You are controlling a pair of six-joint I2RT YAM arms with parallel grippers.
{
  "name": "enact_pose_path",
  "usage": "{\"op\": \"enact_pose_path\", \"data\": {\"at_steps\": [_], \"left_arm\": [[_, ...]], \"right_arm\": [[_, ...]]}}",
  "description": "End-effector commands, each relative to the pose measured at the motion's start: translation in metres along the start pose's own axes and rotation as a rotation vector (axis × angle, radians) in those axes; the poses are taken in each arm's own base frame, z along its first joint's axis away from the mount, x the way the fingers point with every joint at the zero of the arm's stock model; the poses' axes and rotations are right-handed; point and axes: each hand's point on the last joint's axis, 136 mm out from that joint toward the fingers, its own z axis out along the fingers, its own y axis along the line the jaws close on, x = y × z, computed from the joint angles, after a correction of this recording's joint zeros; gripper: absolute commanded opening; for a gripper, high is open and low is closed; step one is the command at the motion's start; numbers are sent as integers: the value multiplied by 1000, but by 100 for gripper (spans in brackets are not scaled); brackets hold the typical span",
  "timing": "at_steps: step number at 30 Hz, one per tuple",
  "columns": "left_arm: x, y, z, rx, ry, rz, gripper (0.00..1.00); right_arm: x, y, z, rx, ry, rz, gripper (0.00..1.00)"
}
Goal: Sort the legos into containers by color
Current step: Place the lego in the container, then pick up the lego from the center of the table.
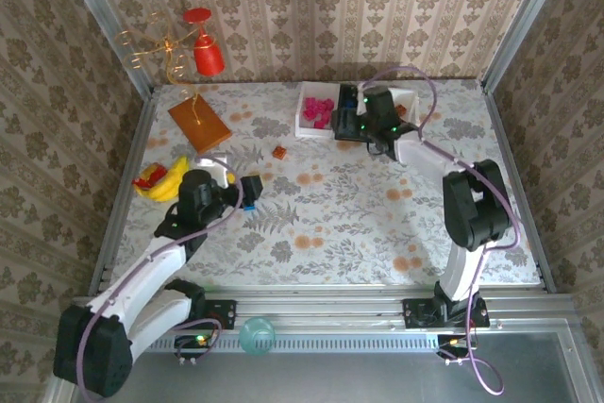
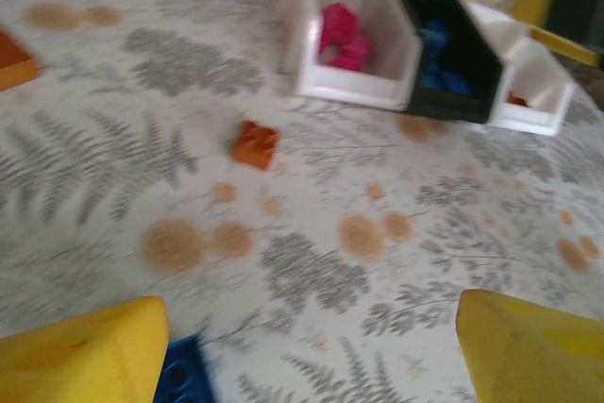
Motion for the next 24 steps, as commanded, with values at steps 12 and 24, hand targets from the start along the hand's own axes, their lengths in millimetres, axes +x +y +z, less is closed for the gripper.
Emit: {"op": "enact_pose_path", "data": {"at_steps": [12, 24], "left_arm": [[53, 64, -33, -177, 38, -171, 81], [48, 88, -51, -273, -45, -201, 83]], "right_arm": [[162, 211, -14, -472, 191, -399, 85], [215, 239, 9, -506, 258, -555, 84]]}}
